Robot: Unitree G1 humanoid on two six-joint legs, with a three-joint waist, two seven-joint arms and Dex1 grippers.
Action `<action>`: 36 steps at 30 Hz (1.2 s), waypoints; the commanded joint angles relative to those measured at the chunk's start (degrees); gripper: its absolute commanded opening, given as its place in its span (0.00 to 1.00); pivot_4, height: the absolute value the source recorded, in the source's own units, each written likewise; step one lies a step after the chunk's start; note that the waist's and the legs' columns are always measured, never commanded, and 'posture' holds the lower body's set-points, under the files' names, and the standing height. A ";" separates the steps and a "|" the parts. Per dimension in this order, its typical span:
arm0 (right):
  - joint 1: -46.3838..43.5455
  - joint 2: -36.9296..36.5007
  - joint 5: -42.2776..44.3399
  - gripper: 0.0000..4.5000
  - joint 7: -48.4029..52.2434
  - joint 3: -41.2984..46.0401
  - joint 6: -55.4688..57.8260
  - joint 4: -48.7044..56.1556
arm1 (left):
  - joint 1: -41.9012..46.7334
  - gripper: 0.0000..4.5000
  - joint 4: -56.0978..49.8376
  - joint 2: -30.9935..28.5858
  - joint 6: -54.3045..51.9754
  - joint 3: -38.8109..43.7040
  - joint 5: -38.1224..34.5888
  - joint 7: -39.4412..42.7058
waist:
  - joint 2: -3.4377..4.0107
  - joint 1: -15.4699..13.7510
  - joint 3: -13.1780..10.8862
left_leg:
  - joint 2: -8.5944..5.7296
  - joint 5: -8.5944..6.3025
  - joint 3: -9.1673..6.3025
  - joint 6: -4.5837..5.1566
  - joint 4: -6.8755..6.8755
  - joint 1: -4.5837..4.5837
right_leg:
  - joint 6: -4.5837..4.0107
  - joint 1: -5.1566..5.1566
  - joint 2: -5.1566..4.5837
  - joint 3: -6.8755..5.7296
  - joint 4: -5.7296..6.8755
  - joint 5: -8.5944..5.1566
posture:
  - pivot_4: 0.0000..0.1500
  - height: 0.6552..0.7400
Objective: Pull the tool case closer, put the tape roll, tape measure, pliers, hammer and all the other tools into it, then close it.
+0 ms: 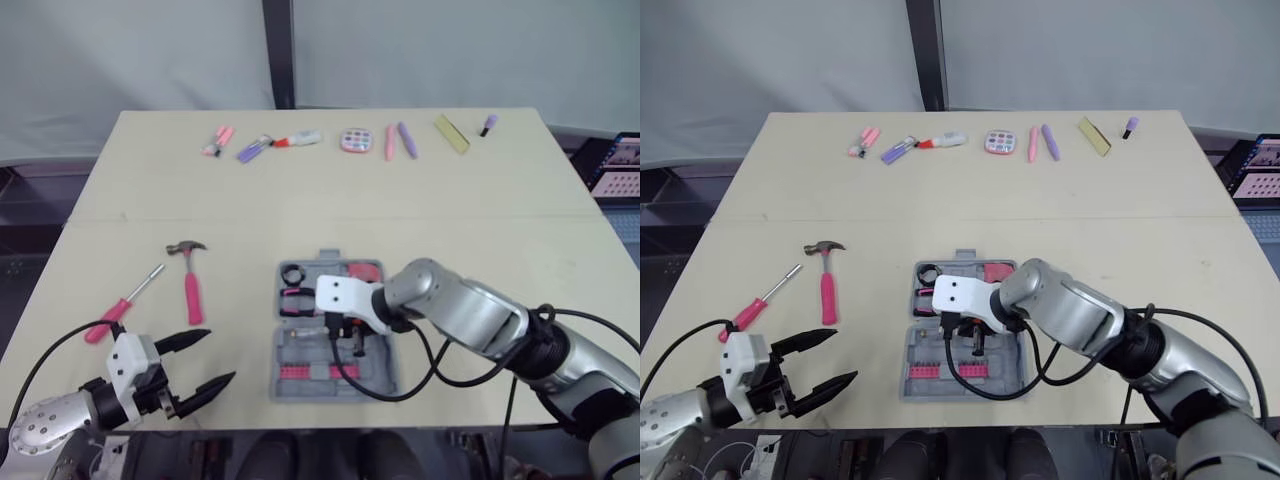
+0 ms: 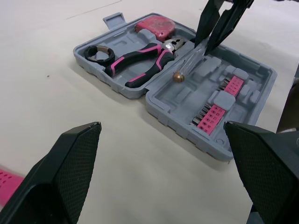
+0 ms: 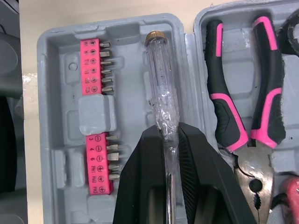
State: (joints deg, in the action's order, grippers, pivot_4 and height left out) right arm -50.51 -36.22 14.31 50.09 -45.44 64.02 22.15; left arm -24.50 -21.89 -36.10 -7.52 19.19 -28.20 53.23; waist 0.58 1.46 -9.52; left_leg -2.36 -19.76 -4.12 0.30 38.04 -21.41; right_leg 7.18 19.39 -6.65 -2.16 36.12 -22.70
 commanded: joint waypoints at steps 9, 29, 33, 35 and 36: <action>-2.21 3.81 -3.66 0.01 -0.05 -3.29 0.86 -3.08 | -0.97 1.00 -2.98 0.03 -1.10 -0.06 -0.06 -1.47 | 0.00 0.22 0.00 | 0.01 -0.01 -0.01 -0.03 -0.01 0.00 | 0.00 0.13 0.00 0.01 0.40 0.00 | 1.00 1.00; -2.47 8.60 -5.85 0.01 -0.81 -3.00 1.88 -6.18 | -2.54 1.00 -1.40 0.91 -0.45 0.96 -0.30 -1.89 | 0.00 0.21 0.00 | 0.00 -0.02 -0.02 -0.05 0.00 0.00 | 0.00 0.16 0.00 0.01 0.42 0.00 | 1.00 1.00; -2.28 9.08 -5.81 0.01 -0.96 -2.99 2.22 -6.20 | -2.57 1.00 -1.11 1.00 -0.03 0.84 -0.16 -1.82 | 0.00 0.23 0.00 | 0.01 -0.02 -0.01 -0.05 -0.01 0.00 | 0.00 0.16 0.00 0.01 0.43 0.00 | 1.00 1.00; -2.14 9.23 -5.87 0.01 -1.08 -3.09 2.26 -6.27 | -2.68 1.00 -1.05 1.10 0.16 0.76 -0.12 -1.80 | 0.00 0.24 0.00 | 0.01 -0.02 -0.01 -0.05 -0.01 0.00 | 0.00 0.17 0.00 0.01 0.44 0.00 | 1.00 1.00; -2.06 9.28 -5.92 0.01 -1.15 -3.16 2.21 -6.35 | -2.70 1.00 -1.04 1.15 0.21 0.71 -0.10 -1.80 | 0.00 0.26 0.00 | 0.01 -0.02 -0.01 -0.05 -0.01 0.00 | 0.00 0.16 0.00 0.01 0.44 0.00 | 1.00 1.00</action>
State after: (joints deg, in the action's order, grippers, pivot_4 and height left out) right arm -52.43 -27.51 8.89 49.43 -49.06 66.37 15.19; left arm -26.52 -22.19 -35.19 -8.39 19.29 -28.16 51.09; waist 0.58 1.72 -9.52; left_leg -2.35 -19.77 -4.14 0.25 38.04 -21.41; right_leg 7.18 19.56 -6.65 -2.15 36.56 -22.70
